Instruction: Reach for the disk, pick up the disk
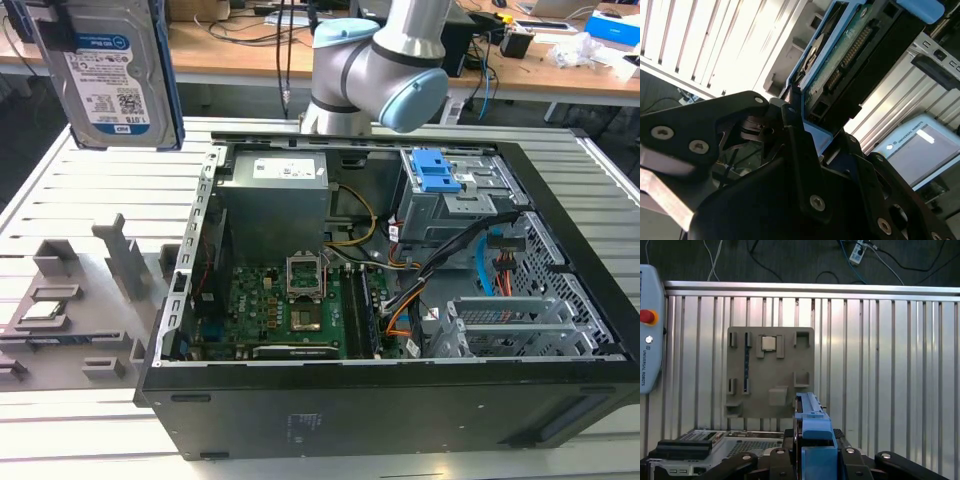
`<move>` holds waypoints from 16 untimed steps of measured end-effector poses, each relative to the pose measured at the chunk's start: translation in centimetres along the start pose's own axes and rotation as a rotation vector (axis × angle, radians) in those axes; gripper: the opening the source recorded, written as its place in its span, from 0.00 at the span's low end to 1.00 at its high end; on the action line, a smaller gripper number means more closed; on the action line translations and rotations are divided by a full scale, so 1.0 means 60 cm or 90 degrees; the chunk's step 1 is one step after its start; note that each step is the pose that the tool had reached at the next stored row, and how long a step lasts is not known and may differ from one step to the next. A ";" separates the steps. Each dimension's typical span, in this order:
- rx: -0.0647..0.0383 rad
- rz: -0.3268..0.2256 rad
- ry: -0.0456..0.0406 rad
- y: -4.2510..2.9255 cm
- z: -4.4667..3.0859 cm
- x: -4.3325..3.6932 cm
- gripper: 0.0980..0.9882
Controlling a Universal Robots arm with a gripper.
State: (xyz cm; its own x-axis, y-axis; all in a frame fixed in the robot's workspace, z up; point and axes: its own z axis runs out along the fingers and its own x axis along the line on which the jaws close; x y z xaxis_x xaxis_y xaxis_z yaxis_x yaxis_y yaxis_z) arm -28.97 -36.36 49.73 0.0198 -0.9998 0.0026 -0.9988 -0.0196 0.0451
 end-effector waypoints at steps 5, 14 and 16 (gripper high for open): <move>0.000 0.000 -0.0001 -0.023 -0.001 0.000 0.30; 0.000 0.000 0.0000 -0.094 -0.004 0.001 0.30; 0.000 0.000 0.0000 -0.105 -0.005 0.002 0.30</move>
State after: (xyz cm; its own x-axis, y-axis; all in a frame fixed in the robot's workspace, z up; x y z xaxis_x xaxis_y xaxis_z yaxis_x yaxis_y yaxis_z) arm -22.65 -36.33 49.73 0.0198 -0.9998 0.0026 -0.9988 -0.0196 0.0451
